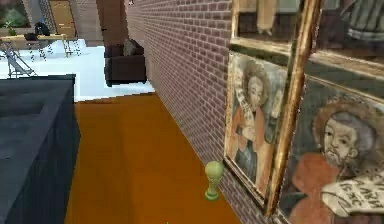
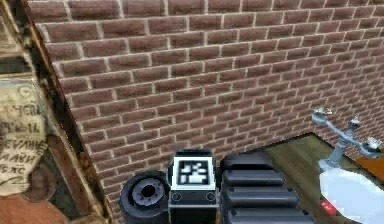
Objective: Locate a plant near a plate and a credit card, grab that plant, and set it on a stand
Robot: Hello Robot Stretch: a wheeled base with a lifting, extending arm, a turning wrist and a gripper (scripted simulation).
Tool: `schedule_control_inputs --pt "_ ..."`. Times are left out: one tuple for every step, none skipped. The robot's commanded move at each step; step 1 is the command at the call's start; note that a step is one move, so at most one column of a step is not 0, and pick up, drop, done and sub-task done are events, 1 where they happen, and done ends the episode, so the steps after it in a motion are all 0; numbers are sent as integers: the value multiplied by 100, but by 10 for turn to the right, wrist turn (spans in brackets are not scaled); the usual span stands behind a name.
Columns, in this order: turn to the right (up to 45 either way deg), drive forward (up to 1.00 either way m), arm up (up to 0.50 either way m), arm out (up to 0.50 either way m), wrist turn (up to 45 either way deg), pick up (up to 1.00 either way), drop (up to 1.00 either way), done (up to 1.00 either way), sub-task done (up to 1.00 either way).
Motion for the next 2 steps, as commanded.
schedule_control_inputs --pt "-210 0 0 0 0 0 0 0 0" --pt "0 100 0 0 0 0 0 0 0"
